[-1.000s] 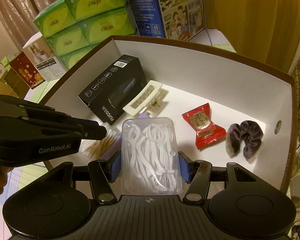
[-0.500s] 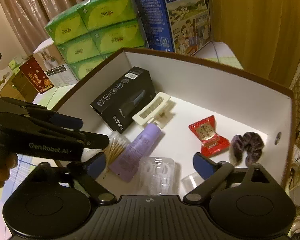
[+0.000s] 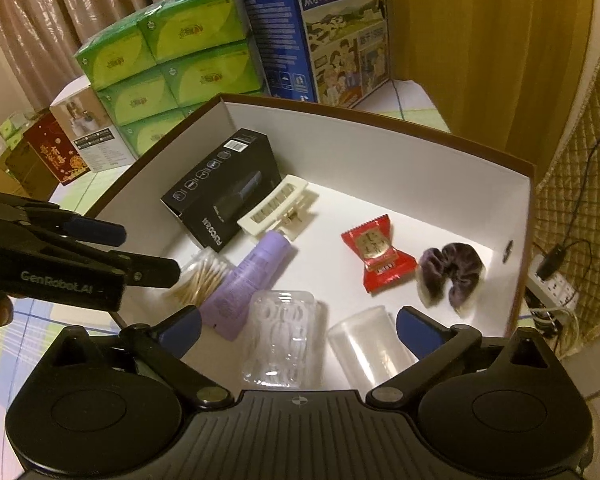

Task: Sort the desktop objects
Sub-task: 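Withdraw both tools from the box back toward the table items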

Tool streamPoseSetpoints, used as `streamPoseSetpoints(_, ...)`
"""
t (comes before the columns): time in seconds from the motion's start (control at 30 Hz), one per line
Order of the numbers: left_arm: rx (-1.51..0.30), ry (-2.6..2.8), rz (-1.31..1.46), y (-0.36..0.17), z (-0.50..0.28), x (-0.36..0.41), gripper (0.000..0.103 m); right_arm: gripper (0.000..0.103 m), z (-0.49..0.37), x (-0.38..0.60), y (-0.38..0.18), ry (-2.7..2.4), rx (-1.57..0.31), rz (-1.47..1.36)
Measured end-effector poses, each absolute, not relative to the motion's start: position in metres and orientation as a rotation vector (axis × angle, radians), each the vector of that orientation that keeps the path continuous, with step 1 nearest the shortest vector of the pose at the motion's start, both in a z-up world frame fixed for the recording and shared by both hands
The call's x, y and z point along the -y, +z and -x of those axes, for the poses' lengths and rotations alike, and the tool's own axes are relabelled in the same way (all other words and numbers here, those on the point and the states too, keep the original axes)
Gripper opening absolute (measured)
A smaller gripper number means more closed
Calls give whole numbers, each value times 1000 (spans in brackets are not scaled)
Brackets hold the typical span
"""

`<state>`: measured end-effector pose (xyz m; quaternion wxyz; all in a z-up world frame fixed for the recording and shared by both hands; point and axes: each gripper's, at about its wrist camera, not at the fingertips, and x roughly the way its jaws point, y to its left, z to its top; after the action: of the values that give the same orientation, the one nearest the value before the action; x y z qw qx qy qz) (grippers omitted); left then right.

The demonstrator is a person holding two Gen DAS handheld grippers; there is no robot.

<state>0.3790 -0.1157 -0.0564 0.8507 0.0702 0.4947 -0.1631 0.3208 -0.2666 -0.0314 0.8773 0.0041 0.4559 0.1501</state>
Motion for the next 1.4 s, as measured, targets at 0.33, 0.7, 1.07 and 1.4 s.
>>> streamPoseSetpoints(0.33,-988,-353,-152,-35,-350,112,76,101,-301,266,-13,298,-918,-16)
streamPoseSetpoints(0.7,-921,-336,-156,-10,-304,98,78,101,-259,260,9,289,-870,-20)
streamPoseSetpoints(1.07,-932,-321,-166,-8,-253,73,81,101,-212,246,16,300,-879,-6)
streamPoseSetpoints(1.4,-961,-302,-165,-18,-211,48,83,101,-178,226,7,355,-924,-22)
